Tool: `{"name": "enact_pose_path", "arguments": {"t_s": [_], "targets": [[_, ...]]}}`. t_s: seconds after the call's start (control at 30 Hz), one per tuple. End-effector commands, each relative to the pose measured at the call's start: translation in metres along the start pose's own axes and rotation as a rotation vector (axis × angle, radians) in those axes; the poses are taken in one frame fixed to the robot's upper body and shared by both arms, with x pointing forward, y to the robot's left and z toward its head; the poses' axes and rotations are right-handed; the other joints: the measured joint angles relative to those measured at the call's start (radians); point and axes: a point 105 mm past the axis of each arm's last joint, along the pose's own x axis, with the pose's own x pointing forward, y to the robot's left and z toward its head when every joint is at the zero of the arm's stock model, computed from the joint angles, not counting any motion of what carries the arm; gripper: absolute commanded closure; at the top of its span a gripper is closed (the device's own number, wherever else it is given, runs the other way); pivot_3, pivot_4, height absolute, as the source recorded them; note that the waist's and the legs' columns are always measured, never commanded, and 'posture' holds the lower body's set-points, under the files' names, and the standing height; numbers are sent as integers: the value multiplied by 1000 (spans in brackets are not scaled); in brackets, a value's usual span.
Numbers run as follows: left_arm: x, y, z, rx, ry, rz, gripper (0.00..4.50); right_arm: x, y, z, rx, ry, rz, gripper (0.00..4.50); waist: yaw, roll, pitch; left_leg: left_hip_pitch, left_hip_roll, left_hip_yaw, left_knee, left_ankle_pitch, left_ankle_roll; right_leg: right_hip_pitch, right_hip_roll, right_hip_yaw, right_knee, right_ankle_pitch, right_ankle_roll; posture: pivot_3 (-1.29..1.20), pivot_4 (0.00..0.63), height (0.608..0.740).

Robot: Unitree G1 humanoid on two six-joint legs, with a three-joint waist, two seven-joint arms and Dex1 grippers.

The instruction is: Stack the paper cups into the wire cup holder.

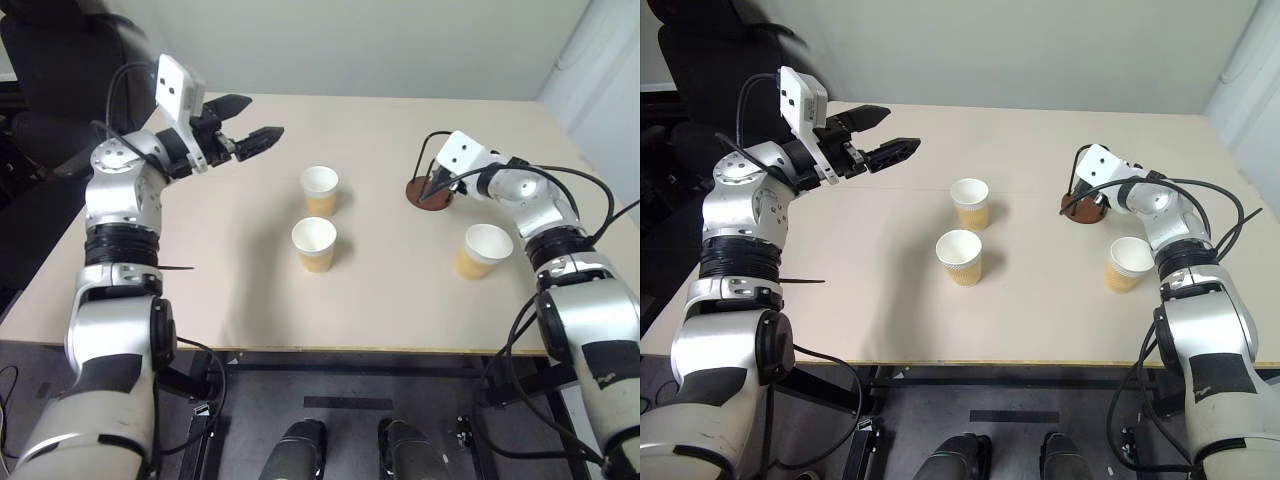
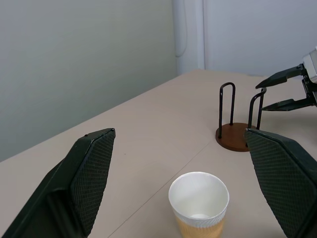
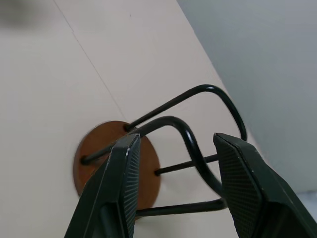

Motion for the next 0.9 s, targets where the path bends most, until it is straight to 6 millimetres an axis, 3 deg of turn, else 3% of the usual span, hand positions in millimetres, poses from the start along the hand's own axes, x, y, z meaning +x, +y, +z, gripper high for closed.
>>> {"name": "enact_pose_path", "arguments": {"t_s": [0.03,0.33,0.43,0.6,0.77,0.9], "targets": [[-6,5,21,45,-54,22,40,-3,-20,8,-126,2,-68,2161,0,0,0,0,1,0,0,0,0,0,0,-1,0,0,-1,0,150,740],[-4,5,20,42,-54,19,40,-3,-23,3,-303,57,-78,2161,1,0,0,-2,8,0,0,-1,-5,0,0,-13,1,-3,-6,0,150,740],[-3,4,19,40,-52,18,0,-2,-18,3,-299,46,-65,2808,1,0,0,-2,10,0,0,-1,-6,0,1,-15,1,-4,-7,0,150,740],[-3,5,17,37,-47,19,0,0,-8,6,-285,16,-32,4482,0,0,0,-1,11,0,0,-2,-6,0,2,-15,1,-4,-7,0,150,740],[-3,2,16,30,-36,-8,0,-4,-5,15,-230,-46,9,4482,0,0,0,0,12,0,0,-2,-7,1,2,-16,1,-4,-8,0,150,740],[-6,-8,12,5,18,-127,0,-20,-2,27,-133,-143,148,4482,0,0,0,0,12,0,1,-3,-7,1,2,-16,1,-4,-10,0,150,740]]}}
